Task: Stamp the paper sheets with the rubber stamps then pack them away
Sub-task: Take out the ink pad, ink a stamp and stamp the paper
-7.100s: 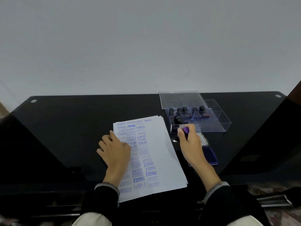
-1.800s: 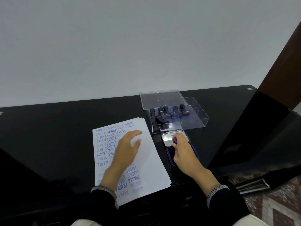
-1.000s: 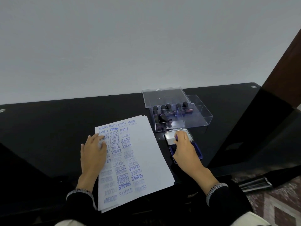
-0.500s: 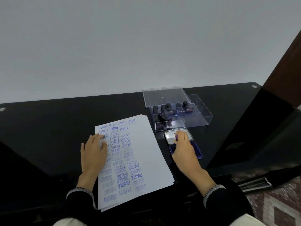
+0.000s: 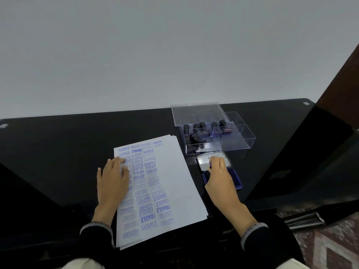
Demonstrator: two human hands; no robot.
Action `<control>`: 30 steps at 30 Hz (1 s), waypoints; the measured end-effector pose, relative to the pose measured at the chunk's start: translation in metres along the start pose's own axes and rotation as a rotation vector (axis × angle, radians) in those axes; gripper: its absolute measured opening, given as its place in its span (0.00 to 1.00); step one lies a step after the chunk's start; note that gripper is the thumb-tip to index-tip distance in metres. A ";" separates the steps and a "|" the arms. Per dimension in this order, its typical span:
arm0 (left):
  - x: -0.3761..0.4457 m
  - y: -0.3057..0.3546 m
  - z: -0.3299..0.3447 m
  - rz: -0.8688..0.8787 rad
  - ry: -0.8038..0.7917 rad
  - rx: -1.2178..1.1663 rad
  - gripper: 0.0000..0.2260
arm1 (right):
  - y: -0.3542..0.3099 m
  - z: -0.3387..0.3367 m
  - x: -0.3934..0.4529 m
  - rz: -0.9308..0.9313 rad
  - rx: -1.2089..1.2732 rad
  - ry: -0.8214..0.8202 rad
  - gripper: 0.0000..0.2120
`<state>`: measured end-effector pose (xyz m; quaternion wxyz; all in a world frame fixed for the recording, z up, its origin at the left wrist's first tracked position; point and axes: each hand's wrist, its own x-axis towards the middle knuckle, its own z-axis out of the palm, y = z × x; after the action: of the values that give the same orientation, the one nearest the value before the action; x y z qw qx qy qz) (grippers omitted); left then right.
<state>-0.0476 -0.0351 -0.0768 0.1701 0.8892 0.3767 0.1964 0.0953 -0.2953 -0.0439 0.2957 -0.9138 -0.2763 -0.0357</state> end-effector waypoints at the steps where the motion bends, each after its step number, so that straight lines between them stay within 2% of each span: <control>1: 0.000 0.000 0.000 0.003 0.002 0.001 0.14 | 0.000 0.000 0.000 -0.003 -0.005 -0.004 0.18; 9: 0.001 0.001 -0.001 0.011 0.032 0.001 0.13 | 0.000 0.001 -0.002 0.015 0.035 0.013 0.19; 18: 0.002 0.003 -0.001 0.001 0.076 -0.001 0.11 | 0.002 -0.005 -0.014 -0.036 0.099 0.054 0.12; 20: 0.002 0.004 -0.002 -0.004 0.079 -0.004 0.11 | 0.002 -0.005 -0.015 -0.092 0.114 0.074 0.08; 23: 0.002 0.005 -0.003 0.001 0.089 -0.006 0.11 | 0.001 -0.008 -0.019 -0.081 0.167 0.082 0.04; 30: 0.002 0.006 -0.005 -0.020 0.073 -0.010 0.12 | -0.029 -0.001 -0.010 -0.039 0.368 0.133 0.04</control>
<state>-0.0451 -0.0371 -0.0687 0.1628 0.8768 0.3904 0.2287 0.0716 -0.2815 -0.0308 0.4744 -0.8344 -0.2757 -0.0509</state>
